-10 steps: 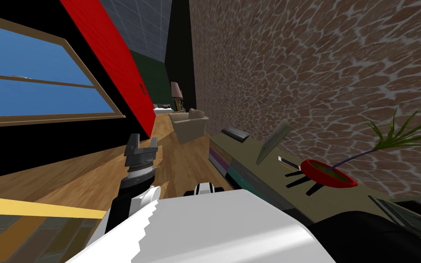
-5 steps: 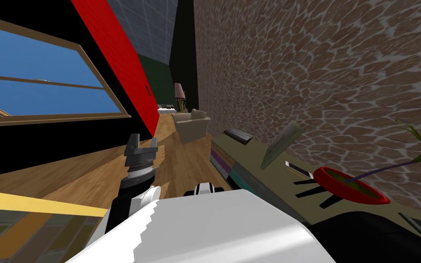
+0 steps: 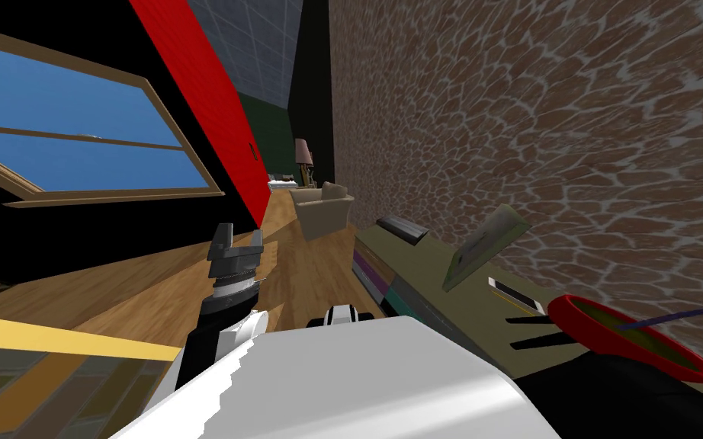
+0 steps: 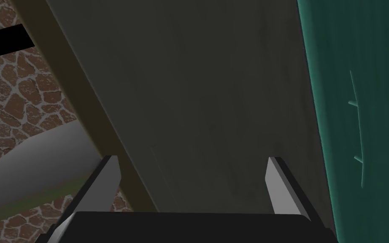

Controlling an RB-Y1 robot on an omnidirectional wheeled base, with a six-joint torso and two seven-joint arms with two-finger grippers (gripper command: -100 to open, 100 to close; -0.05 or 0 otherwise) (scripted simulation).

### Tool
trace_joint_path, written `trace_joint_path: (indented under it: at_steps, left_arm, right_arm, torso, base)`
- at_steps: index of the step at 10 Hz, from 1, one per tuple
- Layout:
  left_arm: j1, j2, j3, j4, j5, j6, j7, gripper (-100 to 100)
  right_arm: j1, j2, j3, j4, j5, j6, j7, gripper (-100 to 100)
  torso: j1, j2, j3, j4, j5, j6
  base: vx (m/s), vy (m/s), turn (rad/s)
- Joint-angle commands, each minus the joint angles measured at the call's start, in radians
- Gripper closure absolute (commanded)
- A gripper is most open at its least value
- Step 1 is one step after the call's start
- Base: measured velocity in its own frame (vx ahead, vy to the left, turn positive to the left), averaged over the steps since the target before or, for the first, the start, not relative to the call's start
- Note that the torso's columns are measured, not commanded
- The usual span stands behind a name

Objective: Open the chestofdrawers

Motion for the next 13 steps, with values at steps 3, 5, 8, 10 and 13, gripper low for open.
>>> trace_joint_path:
  at_steps: [3, 5, 8, 10, 13]
  left_arm:
    - [0.0, 0.0, 0.0, 0.0, 0.0, 0.0, 0.0, 0]
    - [0.0, 0.0, 0.0, 0.0, 0.0, 0.0, 0.0, 0]
    - [0.0, 0.0, 0.0, 0.0, 0.0, 0.0, 0.0, 0]
    - [0.0, 0.0, 0.0, 0.0, 0.0, 0.0, 0.0, 0]
    - [0.0, 0.0, 0.0, 0.0, 0.0, 0.0, 0.0, 0]
  right_arm:
    - [-0.017, -0.017, 0.009, 0.045, 0.068, 0.09, 0.022, -100]
    - [-0.025, -0.02, 0.012, 0.066, 0.091, 0.117, 0.024, -100]
    - [-0.011, -0.038, 0.009, 0.046, 0.08, 0.102, 0.02, -100]
    - [0.017, -0.047, 0.013, 0.019, 0.088, 0.106, 0.017, 100]
    - [0.051, -0.057, 0.019, -0.014, 0.1, 0.114, 0.015, 100]
  torso:
    - [0.001, 0.001, 0.0, 0.0, 0.0, 0.0]
    - [0.001, 0.0, 0.0, 0.0, 0.0, 0.0]
    - [0.0, 0.0, 0.0, 0.0, 0.0, 0.0]
    - [0.001, 0.001, 0.0, 0.0, 0.0, 0.0]
    - [0.005, 0.001, 0.0, 0.0, 0.002, 0.0]
  base:
    - [0.041, -0.019, 0.046]
    - [0.039, -0.017, 0.048]
    - [0.022, -0.012, 0.017]
    - [-0.01, 0.056, -0.017]
    - [-0.042, 0.191, -0.037]
